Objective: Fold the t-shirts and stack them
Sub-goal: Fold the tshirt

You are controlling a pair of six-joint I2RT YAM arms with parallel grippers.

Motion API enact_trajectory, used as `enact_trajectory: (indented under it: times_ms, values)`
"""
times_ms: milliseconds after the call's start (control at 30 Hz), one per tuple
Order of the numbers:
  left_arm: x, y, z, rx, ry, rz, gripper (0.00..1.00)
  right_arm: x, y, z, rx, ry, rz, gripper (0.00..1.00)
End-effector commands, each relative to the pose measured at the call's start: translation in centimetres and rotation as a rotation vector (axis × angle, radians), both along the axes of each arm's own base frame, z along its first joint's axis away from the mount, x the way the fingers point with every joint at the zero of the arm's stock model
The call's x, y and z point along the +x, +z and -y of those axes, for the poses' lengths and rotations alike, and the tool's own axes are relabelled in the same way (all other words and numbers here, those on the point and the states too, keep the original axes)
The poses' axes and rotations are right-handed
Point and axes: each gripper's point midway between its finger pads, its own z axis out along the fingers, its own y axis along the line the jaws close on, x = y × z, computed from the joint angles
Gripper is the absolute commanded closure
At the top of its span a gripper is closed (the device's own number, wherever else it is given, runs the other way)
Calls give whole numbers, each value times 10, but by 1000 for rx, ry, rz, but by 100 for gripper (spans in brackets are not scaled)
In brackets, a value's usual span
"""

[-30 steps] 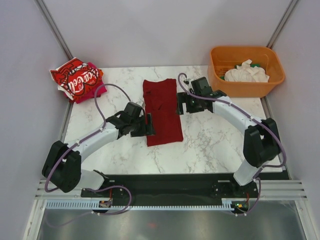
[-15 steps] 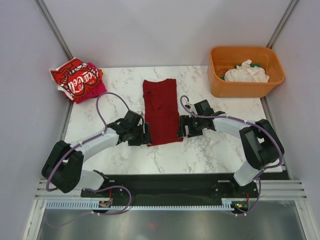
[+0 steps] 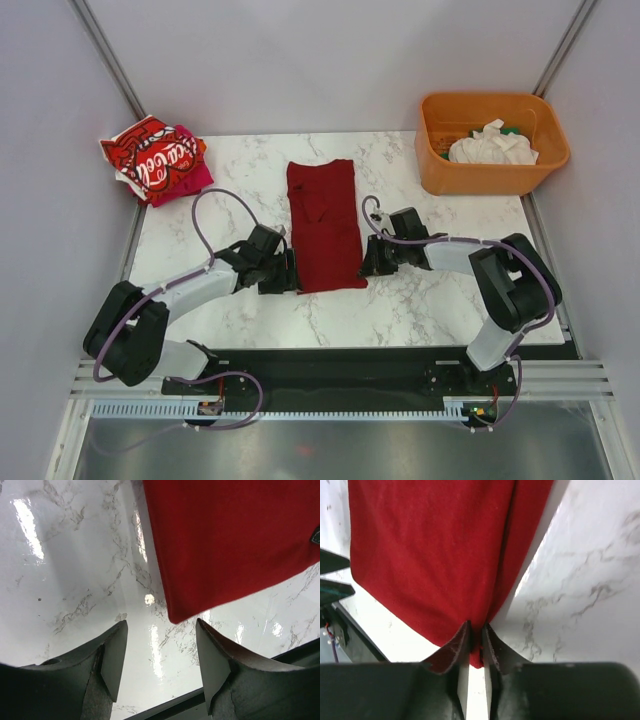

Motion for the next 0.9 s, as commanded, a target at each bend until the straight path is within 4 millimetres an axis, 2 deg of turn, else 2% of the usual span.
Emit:
enact_trajectory:
  times_ms: [0, 33, 67, 267, 333, 533, 600, 633, 700, 800, 833, 867]
  values:
    - [3, 6, 8, -49, 14, 24, 36, -23, -14, 16, -63, -15, -55, 85]
    - [2, 5, 9, -47, 10, 24, 36, -29, -17, 18, -64, -16, -69, 95]
    - [0, 4, 14, -44, -6, 26, 36, -30, -15, 17, -51, -14, -62, 99]
    - [-7, -7, 30, -12, -18, 27, 28, -44, -24, 21, -50, -16, -91, 100]
    - [-3, -9, 32, -12, 2, 44, 27, -45, -24, 21, -47, -15, -95, 100]
    - [-2, -36, 30, 21, 41, 9, 37, -44, -21, 20, -39, -12, -90, 100]
    - [-2, -45, 26, 39, 62, 0, 54, -45, -21, 20, -39, -11, -92, 100]
    - [-2, -46, 25, 42, 65, 1, 76, -46, -21, 20, -39, -9, -93, 100]
    - [-4, -47, 25, 39, 65, 0, 95, -48, -20, 20, -34, -9, -98, 100]
    - [-8, -42, 26, 18, 57, 2, 98, -54, -15, 20, -23, -22, -103, 100]
    - [-11, -33, 31, -24, 42, 4, 98, -60, -17, 23, -26, -27, -114, 100]
    - [-18, -33, 29, -31, 36, -11, 98, -62, -11, 23, -31, -38, -99, 100]
